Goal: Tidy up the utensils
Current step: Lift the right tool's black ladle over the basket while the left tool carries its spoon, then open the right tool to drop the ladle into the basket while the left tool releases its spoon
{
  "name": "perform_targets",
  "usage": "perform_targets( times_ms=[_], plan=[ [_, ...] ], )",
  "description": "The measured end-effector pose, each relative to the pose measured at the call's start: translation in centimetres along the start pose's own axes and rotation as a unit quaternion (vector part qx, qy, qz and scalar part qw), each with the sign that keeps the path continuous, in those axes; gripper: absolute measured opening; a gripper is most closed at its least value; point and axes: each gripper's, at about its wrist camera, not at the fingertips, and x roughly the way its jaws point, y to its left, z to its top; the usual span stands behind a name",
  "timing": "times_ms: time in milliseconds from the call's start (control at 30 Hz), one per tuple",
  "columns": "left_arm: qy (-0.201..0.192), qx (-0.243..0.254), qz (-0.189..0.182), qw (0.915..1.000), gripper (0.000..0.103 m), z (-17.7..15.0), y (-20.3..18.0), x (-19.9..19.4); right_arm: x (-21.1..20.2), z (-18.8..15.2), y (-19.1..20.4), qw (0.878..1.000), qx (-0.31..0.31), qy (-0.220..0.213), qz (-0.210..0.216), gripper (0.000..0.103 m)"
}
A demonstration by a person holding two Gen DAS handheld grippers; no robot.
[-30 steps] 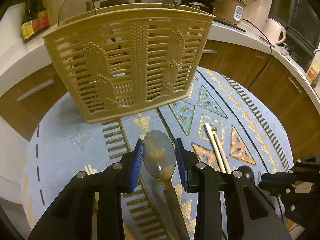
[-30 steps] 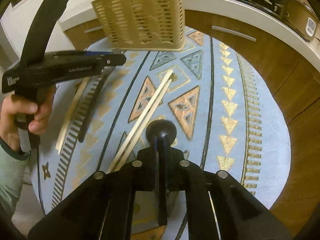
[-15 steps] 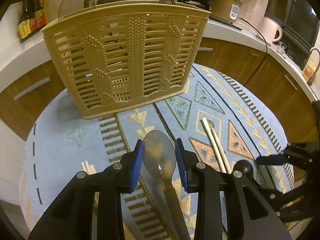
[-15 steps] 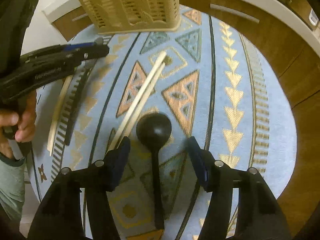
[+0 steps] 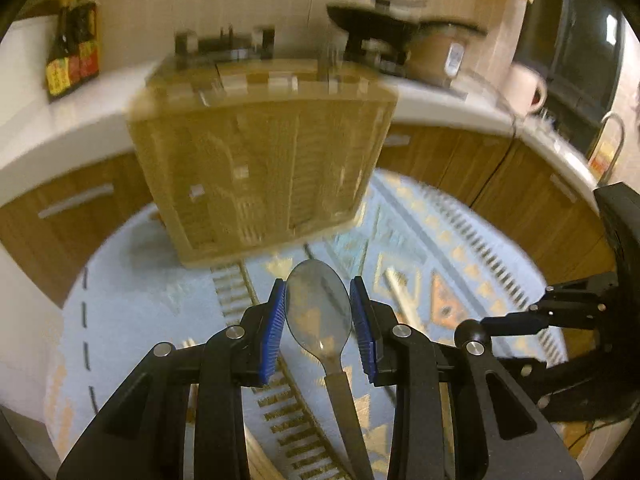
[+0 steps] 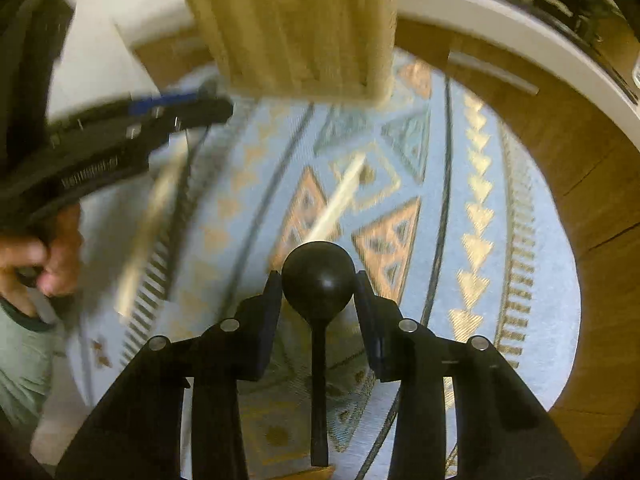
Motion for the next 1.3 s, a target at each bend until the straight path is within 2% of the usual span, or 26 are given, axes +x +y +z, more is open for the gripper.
perform_targets(
  times_ms=[167, 267, 400, 567, 667, 733, 800, 833, 933, 1033, 1300],
  plan=[
    [-0.089, -0.005, -0.010, 0.9960, 0.030, 2.3, 0.5, -5.5, -6.3, 2.1, 0.4, 0.992, 0.004, -0.124, 0.019, 0.034],
    [-0.139, -0.006, -0.003, 0.9903, 0.030, 3.8, 0.7, -8.3, -9.4, 4.1, 1.2, 0.980, 0.006, -0.196, 0.012, 0.034],
    [-0.192, -0.011, 0.005, 0.9814, 0.030, 6.5, 0.9, -10.9, -12.2, 6.5, 0.8, 0.963, 0.020, -0.270, 0.019, 0.034],
    [-0.246, -0.011, 0.023, 0.9689, 0.030, 10.1, 0.9, -13.4, -14.2, 9.5, 1.5, 0.932, 0.021, -0.361, 0.001, 0.034],
    [-0.274, -0.012, 0.035, 0.9611, 0.030, 11.5, 0.8, -14.2, -14.1, 10.5, 1.5, 0.905, 0.019, -0.424, -0.008, 0.034],
    [-0.288, -0.013, 0.039, 0.9568, 0.030, 12.1, 0.9, -14.4, -13.8, 10.9, 1.5, 0.885, 0.019, -0.465, -0.032, 0.034],
    [-0.294, -0.014, 0.040, 0.9550, 0.030, 12.5, 1.0, -14.0, -13.3, 11.1, 1.2, 0.871, 0.019, -0.489, -0.049, 0.034],
    [-0.296, -0.014, 0.042, 0.9542, 0.030, 12.6, 1.1, -13.7, -12.9, 11.4, 1.0, 0.868, 0.019, -0.494, -0.049, 0.034],
    [-0.297, -0.014, 0.054, 0.9533, 0.030, 12.8, 1.3, -12.1, -11.2, 12.6, -0.5, 0.865, 0.032, -0.499, -0.034, 0.034],
    [-0.292, -0.015, 0.050, 0.9549, 0.030, 12.9, 1.7, -10.3, -9.9, 13.4, -1.3, 0.865, 0.043, -0.499, -0.029, 0.034],
    [-0.276, -0.009, 0.047, 0.9601, 0.030, 13.1, 2.5, -6.2, -6.6, 14.8, -1.6, 0.857, 0.038, -0.510, -0.060, 0.034]
  ],
)
